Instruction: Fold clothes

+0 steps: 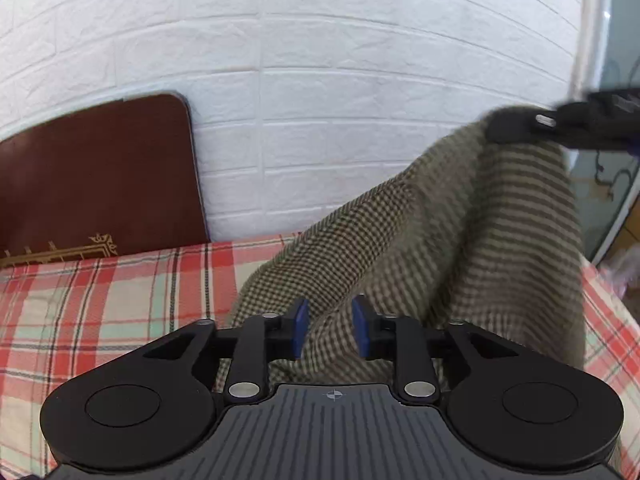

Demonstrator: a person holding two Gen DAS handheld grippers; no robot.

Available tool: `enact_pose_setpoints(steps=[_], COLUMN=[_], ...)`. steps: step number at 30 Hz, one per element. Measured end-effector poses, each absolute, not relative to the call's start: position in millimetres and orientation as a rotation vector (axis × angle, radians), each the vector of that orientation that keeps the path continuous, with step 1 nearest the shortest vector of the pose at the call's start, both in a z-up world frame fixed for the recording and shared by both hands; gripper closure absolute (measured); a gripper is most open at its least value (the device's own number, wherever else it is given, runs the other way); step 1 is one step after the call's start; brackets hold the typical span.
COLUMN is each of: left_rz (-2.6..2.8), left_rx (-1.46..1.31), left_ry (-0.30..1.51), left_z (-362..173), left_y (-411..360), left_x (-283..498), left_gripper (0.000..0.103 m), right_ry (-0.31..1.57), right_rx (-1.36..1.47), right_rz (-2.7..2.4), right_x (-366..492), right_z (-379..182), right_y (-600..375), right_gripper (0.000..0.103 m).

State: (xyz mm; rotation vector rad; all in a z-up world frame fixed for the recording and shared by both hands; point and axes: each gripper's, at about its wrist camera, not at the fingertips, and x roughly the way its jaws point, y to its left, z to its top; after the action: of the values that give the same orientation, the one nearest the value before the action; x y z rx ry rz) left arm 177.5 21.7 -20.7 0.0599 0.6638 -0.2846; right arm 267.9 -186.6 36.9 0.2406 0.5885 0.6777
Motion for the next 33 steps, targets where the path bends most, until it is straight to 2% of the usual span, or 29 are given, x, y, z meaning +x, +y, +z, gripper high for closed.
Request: enact_pose_setpoints(steps=[3,4,8,17,18,19,20,21,23,24,25,27,33], left_rz=[-0.345,-0.360,-0.387,-0.412,-0.410,-0.410,-0.408,-0.395,-0.367,-0.344,-0.320,-0.252,-0.022], left_rx=[0.104,0.110,0.134,0.067,0.065,0.078,0.090,0.086,0.078,0.066,0.055,0.049,0.021], left_ry=[0.602,0.585,0.519,0.514,0.516,0.520,0.525,0.536,0.558,0.559,0.560,0.552,0.608], left_z=[-7,-1,11,10,10,8,7,6,3,2,0,-5,-36], left_y=[13,7,-21,-47,-49,-50,-51,-47,-39,-30,-21,4,104], left_x=[147,141,129,128,129,129,129,129,128,128,127,120,84], left_gripper=[0.019,0.015,0.013,0.012,0.020,0.033,0.072,0.102,0.102,0.102,0.103,0.103,0.103], right_ry=[0.589,0.589,0.588,0.596,0.595,0.596,0.595,0.596,0.600,0.602,0.603,0.585,0.609], right_rx=[0.231,0.224,0.198,0.088,0.086,0.088,0.085,0.077,0.087,0.099,0.112,0.130,0.157], right_rz=[0.689,0.703,0.761,0.829,0.836,0.841,0.842,0.835,0.825,0.822,0.819,0.805,0.757], right_x=[265,262,250,216,212,209,207,204,198,195,192,184,160], right_z=[46,49,64,94,96,97,97,97,93,91,89,84,43], right_y=[-179,-173,-150,-125,-124,-124,-125,-126,-132,-137,-142,-155,-199], right_gripper=[0.101,0.101,0.101,0.101,0.101,0.101,0.101,0.100,0.098,0.091,0.065,0.034,0.035])
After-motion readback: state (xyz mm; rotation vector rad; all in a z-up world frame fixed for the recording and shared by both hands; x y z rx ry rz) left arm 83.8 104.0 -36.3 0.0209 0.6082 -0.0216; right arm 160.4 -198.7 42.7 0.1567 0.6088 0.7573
